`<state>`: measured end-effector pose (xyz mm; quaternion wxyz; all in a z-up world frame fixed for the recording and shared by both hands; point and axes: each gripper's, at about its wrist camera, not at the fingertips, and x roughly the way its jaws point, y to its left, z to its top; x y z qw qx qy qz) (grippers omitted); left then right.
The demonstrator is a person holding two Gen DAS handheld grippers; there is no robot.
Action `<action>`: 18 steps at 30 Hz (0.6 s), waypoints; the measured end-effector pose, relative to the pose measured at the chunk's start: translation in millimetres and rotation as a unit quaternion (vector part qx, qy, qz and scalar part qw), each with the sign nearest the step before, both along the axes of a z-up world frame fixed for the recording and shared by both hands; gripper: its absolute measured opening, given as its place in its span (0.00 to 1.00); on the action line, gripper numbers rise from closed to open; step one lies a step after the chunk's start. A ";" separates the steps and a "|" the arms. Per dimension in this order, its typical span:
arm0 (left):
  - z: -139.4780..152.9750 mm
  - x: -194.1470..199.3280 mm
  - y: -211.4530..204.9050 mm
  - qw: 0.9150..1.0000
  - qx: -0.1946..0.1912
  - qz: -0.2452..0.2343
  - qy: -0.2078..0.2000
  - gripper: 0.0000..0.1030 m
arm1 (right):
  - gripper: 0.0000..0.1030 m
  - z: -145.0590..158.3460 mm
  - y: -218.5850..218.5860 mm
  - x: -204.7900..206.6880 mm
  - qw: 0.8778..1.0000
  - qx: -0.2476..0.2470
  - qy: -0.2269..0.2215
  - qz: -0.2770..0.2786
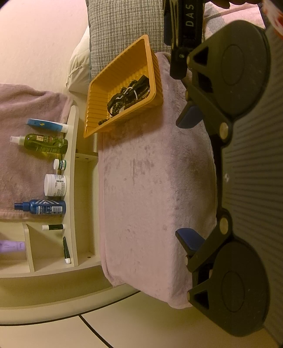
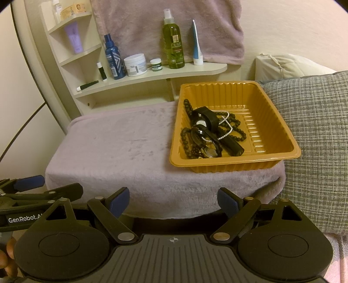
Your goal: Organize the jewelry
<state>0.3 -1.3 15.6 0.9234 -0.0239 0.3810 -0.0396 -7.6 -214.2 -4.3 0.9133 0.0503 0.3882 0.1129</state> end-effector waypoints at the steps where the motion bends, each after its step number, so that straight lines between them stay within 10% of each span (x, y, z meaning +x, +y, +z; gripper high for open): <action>1: 0.0 0.0 0.0 1.000 0.000 0.000 0.000 0.95 | 0.85 0.2 0.3 -0.1 1.000 0.000 0.000 0.000; 18: 0.8 -0.5 -1.2 1.000 -0.002 0.001 0.000 0.95 | 0.85 -0.7 0.4 0.3 1.000 0.001 0.001 0.000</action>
